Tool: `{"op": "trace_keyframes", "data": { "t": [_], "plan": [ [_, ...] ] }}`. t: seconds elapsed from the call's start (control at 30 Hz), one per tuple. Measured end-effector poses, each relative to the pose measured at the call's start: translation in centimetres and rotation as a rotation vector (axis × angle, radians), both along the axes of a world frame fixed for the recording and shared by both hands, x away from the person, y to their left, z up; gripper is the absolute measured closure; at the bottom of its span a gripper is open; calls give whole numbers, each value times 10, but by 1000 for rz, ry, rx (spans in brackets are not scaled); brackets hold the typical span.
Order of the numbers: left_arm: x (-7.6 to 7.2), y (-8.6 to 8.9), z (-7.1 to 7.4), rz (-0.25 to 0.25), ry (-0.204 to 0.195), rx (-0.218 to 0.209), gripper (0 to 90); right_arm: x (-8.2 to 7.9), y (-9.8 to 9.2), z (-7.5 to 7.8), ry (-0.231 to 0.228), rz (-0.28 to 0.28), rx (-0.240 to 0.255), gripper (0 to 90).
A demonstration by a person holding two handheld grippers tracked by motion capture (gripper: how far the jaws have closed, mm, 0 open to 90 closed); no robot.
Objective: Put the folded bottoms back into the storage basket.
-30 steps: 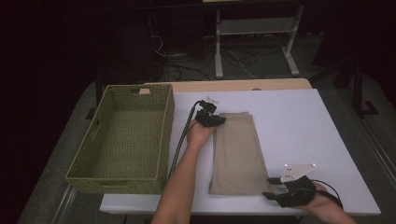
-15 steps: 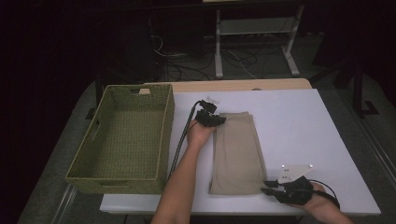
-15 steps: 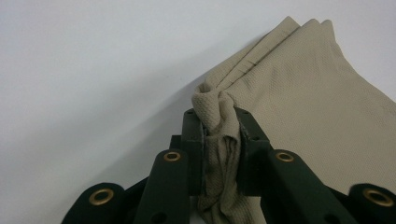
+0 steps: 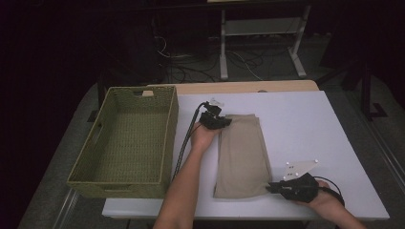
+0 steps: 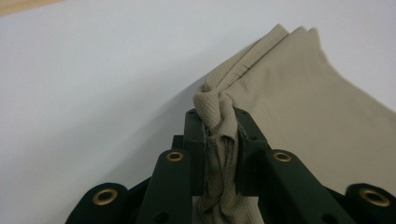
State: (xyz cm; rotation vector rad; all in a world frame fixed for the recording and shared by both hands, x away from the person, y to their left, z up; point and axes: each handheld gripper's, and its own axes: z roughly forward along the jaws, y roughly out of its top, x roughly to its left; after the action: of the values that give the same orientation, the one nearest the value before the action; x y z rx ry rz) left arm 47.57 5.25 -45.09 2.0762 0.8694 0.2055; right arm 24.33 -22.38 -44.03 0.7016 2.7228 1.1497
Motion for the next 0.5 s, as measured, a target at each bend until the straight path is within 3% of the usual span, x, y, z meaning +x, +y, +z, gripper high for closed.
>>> {"op": "trace_keyframes", "data": {
  "t": [0.5],
  "plan": [
    [-15, -2, 31, -64, -75, -100, 780, 21, 2, 35, -51, 2, 142, 843]
  ]
}}
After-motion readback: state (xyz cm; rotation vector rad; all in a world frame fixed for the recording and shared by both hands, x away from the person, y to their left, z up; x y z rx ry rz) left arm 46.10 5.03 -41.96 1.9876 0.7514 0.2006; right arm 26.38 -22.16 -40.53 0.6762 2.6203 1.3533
